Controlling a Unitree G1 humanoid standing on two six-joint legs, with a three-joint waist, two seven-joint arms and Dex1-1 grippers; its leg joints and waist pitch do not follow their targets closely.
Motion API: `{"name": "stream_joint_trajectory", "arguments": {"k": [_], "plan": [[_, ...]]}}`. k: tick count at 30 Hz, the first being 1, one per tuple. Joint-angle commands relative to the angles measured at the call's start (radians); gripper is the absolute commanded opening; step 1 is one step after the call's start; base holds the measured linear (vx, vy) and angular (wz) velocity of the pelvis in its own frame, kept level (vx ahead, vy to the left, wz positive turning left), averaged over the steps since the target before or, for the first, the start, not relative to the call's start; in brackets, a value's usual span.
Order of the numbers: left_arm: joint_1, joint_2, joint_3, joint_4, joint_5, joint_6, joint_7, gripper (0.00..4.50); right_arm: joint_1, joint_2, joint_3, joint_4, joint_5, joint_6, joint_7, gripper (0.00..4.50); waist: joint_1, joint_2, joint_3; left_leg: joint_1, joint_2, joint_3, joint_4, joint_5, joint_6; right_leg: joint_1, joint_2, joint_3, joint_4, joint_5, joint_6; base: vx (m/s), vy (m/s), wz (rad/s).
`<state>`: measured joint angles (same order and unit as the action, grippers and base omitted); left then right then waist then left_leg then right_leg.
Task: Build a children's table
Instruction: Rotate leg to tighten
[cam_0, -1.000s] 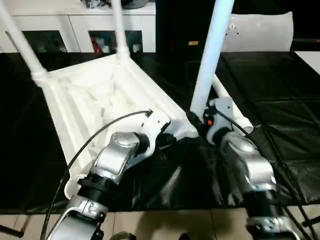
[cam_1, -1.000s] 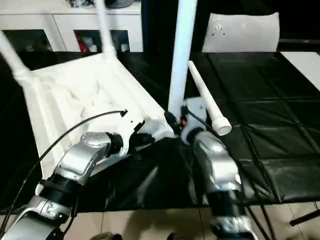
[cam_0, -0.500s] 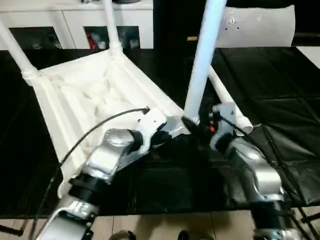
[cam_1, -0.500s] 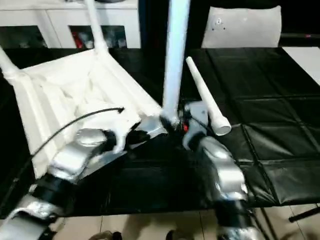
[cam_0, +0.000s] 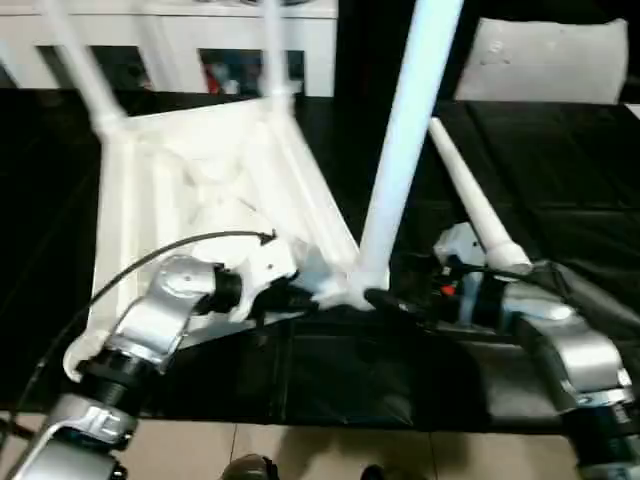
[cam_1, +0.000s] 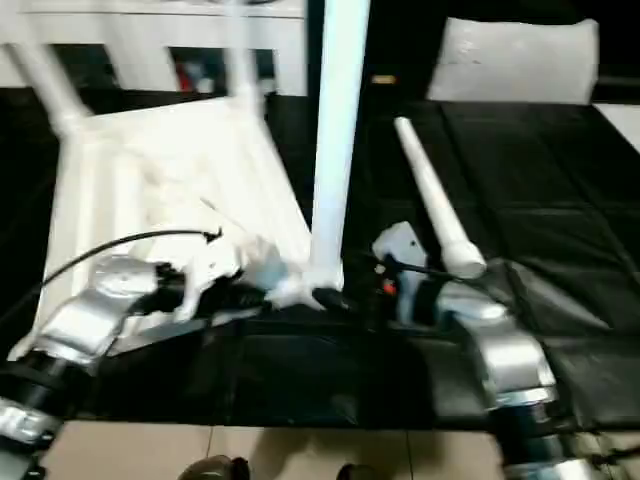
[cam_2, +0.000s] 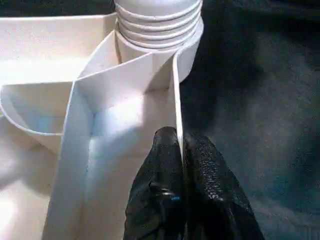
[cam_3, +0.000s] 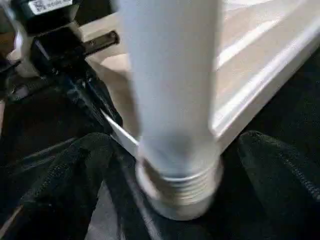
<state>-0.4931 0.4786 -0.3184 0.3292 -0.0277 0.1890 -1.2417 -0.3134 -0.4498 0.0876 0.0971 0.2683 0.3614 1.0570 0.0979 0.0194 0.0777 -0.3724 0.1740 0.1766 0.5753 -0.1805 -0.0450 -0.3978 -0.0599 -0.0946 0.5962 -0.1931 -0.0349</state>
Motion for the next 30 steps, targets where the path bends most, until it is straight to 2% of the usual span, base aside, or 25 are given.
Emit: {"name": "stream_joint_trajectory", "arguments": {"k": [1,5,8,9,10,15,21,22,30], "plan": [[-0.02,0.011,-0.065,-0.005,-0.004,-0.028,-0.105,0.0,-0.007,-0.022,0.036,0.013,-0.007,-0.034,0.065,4.42,-0.001,-0.006,-0.068,0.014,0.067,-0.019,-0.053,-0.101,0.103,0.057,-0.101,0.068,-0.062,-0.126,-0.208,0.0,0.0,0.0],[-0.033,0.023,-0.079,0.008,0.005,-0.059,-0.138,0.0,-0.015,-0.036,0.068,0.032,-0.015,-0.062,0.125,4.42,0.006,-0.007,-0.069,0.013,0.068,-0.019,-0.052,-0.11,0.097,0.057,-0.102,0.067,-0.064,-0.145,-0.204,0.0,0.0,0.0],[-0.039,0.025,-0.088,0.016,0.004,-0.067,-0.16,0.0,-0.03,-0.03,0.081,0.051,0.005,-0.054,0.158,4.17,0.012,-0.008,-0.071,0.013,0.068,-0.019,-0.051,-0.104,0.093,0.057,-0.101,0.067,-0.061,-0.139,-0.208,0.0,0.0,0.0],[-0.04,0.025,-0.091,0.018,0.005,-0.07,-0.162,0.0,-0.034,-0.031,0.086,0.053,0.007,-0.055,0.172,4.05,0.012,-0.014,-0.074,0.012,0.07,-0.02,-0.05,-0.103,0.095,0.059,-0.1,0.066,-0.058,-0.132,-0.209,0.0,0.0,0.0],[-0.04,0.025,-0.091,0.02,0.006,-0.073,-0.165,0.0,-0.038,-0.032,0.089,0.057,0.008,-0.056,0.177,3.9,0.013,-0.012,-0.072,0.011,0.069,-0.02,-0.05,-0.103,0.094,0.058,-0.103,0.066,-0.057,-0.14,-0.21,0.0,0.0,0.0],[-0.045,0.026,-0.098,0.031,0.011,-0.09,-0.179,0.0,-0.051,-0.042,0.115,0.081,-0.006,-0.085,0.206,3.47,0.014,-0.012,-0.072,0.012,0.067,-0.02,-0.048,-0.119,0.085,0.057,-0.103,0.066,-0.063,-0.187,-0.196,0.0,0.0,0.0],[-0.05,0.018,-0.1,0.05,0.012,-0.105,-0.178,0.0,-0.065,-0.04,0.141,0.119,-0.04,-0.125,0.221,3.03,0.014,-0.016,-0.072,0.012,0.066,-0.019,-0.048,-0.137,0.072,0.055,-0.102,0.067,-0.066,-0.231,-0.184,0.0,0.0,0.0],[-0.05,0.017,-0.101,0.051,0.013,-0.105,-0.176,0.0,-0.068,-0.039,0.144,0.125,-0.045,-0.13,0.22,2.81,0.014,-0.017,-0.072,0.011,0.065,-0.02,-0.047,-0.137,0.071,0.055,-0.102,0.066,-0.066,-0.237,-0.181,0.0,0.0,0.0],[-0.045,0.011,-0.093,0.06,0.018,-0.109,-0.161,0.0,-0.058,-0.032,0.158,0.121,-0.03,-0.121,0.222,2.33,0.013,-0.016,-0.072,0.013,0.066,-0.021,-0.047,-0.139,0.075,0.054,-0.101,0.066,-0.066,-0.246,-0.174,0.0,0.0,0.0]]}}
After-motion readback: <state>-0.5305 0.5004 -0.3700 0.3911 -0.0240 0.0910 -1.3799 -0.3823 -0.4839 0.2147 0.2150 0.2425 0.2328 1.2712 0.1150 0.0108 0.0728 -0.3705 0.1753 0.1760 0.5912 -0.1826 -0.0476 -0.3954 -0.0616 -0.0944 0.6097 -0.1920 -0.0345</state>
